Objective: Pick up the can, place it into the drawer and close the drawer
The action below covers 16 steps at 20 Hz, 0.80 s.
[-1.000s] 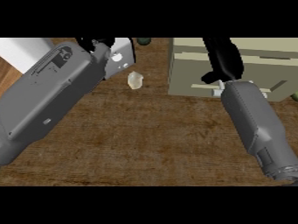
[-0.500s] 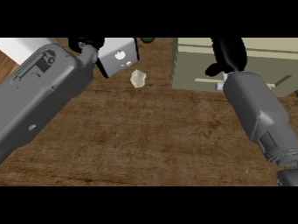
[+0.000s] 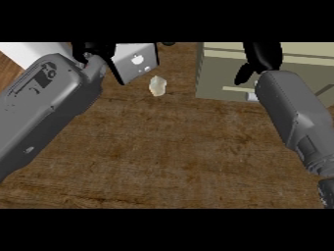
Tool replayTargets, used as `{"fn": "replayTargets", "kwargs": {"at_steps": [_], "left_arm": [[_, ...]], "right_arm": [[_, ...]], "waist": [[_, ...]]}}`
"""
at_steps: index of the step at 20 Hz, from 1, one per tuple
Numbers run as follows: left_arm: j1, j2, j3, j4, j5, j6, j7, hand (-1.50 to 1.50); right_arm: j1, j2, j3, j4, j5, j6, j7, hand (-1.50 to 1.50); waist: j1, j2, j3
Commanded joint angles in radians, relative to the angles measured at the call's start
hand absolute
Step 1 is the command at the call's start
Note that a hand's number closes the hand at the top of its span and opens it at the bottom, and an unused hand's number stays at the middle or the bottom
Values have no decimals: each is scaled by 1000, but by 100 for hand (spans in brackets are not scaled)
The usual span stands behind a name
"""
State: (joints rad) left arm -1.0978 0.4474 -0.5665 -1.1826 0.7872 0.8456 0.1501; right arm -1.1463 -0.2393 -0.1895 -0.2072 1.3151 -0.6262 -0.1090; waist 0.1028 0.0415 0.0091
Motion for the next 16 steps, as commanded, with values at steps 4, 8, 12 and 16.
{"fn": "replayTargets", "kwargs": {"at_steps": [4, 8, 12, 16], "left_arm": [[1, 31, 2, -44, -7, 2, 37, -150], [16, 38, -3, -61, -8, -4, 41, -150], [44, 41, 10, -58, -7, -2, 33, -150], [47, 38, 6, -93, -12, 5, 50, -150]], "right_arm": [[-103, 19, -124, 8, -144, 105, -130, -150], [-108, 44, -278, 4, -310, 181, -214, -150], [-122, 40, -382, 2, -413, 237, -257, -150], [-134, 28, -410, 9, -440, 271, -295, -150]], "waist": [[25, -6, -4], [22, -9, -1], [12, -5, -3], [10, -7, -5]]}}
